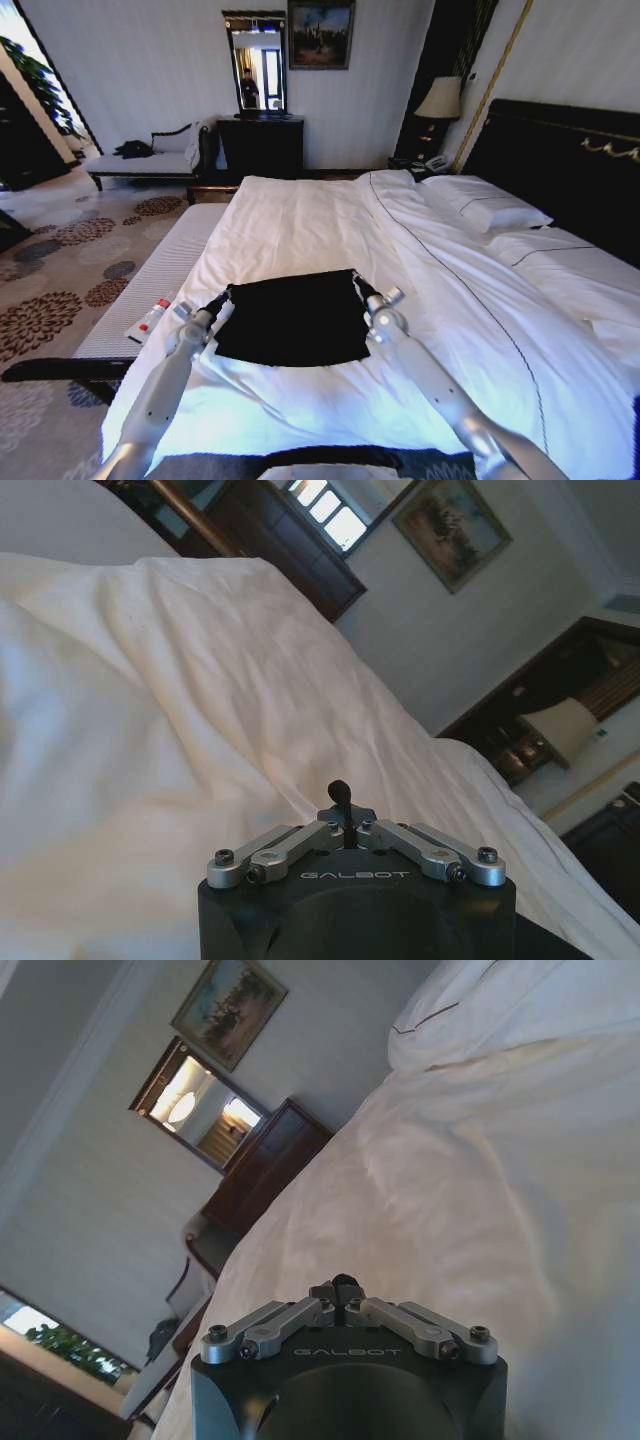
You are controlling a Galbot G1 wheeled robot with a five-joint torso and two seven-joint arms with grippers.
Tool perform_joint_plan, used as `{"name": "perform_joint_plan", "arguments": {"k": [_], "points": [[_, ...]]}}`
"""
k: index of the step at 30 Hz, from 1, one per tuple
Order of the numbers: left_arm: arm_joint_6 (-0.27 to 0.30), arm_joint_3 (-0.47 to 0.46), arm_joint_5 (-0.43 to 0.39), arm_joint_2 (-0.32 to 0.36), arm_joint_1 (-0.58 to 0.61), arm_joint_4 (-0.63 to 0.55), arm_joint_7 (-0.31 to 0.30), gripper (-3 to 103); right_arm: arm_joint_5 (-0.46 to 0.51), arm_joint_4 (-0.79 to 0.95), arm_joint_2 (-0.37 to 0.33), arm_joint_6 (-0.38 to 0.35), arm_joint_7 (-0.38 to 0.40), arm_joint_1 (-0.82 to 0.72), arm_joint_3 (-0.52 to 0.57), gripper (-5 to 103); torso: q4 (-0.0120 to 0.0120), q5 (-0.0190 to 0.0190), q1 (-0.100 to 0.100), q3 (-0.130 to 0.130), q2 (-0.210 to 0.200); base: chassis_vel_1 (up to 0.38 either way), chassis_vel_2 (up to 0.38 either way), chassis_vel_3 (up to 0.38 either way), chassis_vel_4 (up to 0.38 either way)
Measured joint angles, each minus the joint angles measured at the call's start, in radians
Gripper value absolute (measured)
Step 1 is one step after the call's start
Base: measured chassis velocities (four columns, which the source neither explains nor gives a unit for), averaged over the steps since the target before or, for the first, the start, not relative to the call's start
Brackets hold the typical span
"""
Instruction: Fold the clothes on the bed.
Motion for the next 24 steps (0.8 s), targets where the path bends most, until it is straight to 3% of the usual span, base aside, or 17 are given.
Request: {"name": "perform_joint_plan", "arguments": {"k": [7,24], "points": [[-0.002,-0.034,0.011,0.008,0.091,-0.083,0.066,1,-0.036,0.093,-0.021,0.031,-0.071,-0.134,0.038,0,0.0004,-0.0001,0.000,0.000,0.000,0.000,0.000,0.000,0.000],[-0.022,-0.092,0.070,0.029,0.264,-0.168,0.156,1,-0.117,0.213,0.022,0.070,-0.078,-0.354,0.074,0,0.0004,0.0000,0.000,0.000,0.000,0.000,0.000,0.000,0.000]]}}
